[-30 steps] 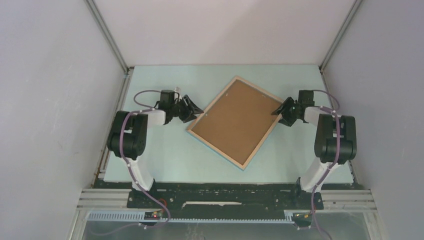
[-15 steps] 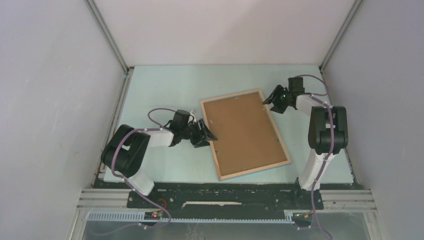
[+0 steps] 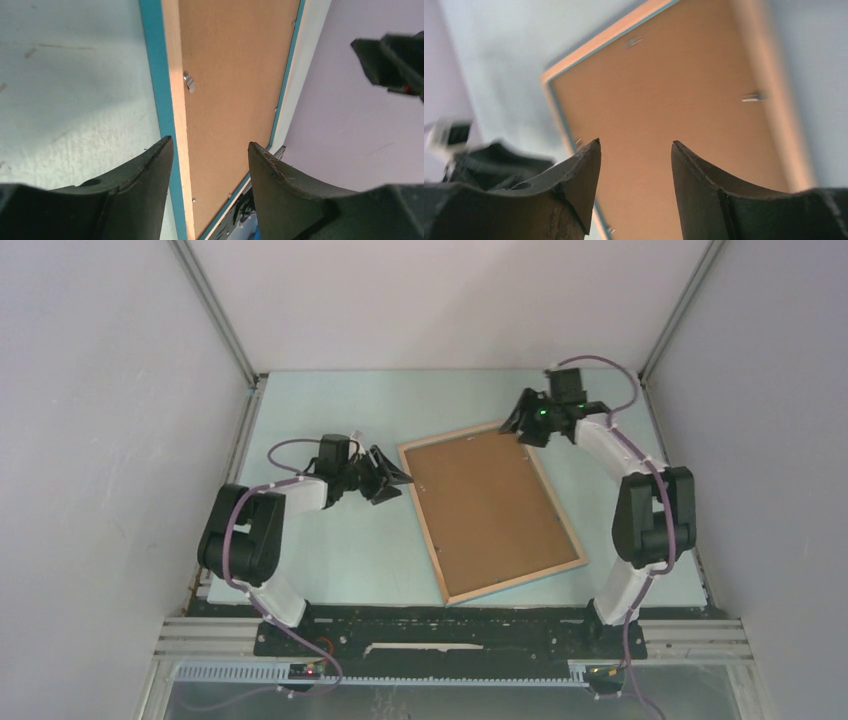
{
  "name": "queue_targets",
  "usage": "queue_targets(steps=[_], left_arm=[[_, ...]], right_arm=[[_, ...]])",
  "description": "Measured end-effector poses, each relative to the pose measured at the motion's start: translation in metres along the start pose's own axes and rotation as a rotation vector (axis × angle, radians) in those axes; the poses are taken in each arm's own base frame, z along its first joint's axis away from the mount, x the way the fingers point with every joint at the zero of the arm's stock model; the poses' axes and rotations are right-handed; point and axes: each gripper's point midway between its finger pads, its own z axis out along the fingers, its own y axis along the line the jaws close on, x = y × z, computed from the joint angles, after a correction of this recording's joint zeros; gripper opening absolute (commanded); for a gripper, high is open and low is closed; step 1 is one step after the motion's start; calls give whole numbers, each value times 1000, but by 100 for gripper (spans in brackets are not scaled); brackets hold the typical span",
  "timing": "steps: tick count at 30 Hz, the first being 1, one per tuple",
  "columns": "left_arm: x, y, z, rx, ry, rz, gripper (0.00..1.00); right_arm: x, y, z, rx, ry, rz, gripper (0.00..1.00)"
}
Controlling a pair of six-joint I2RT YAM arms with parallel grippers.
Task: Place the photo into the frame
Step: Adjust the photo frame at the center of the board.
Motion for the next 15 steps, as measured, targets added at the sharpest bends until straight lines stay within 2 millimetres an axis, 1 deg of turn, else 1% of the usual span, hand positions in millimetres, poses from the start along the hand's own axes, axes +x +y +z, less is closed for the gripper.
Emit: queue_targets(steps=[2,3,4,5,7,9,10,12,15], left_arm=[[-8,3,2,11,-7,-33,60],[-10,6,4,11,-7,-47,60],[-11,10,7,10,-4,-69,60],[-12,14,11,6,1,-86,60],[-11,18,16,0,17,-114,60],[-14,20,21,1,21,-131,59],[-15,20,22,2,20,-137,59],[-19,19,23,5,15,-137,58],[-27,16,24,18,1,-132,57]], right_arm=[[24,37,5,-101,54,-43,60],[42,58,10,-163,96,-65,59],[55,72,14,-206,127,-77,57],[73,90,21,-264,175,-88,53],[103,113,35,-344,254,-94,49],[131,125,50,-390,329,-79,47],[145,127,59,-401,367,-66,46],[165,126,75,-403,418,-43,43],[184,117,95,-385,472,-1,39]])
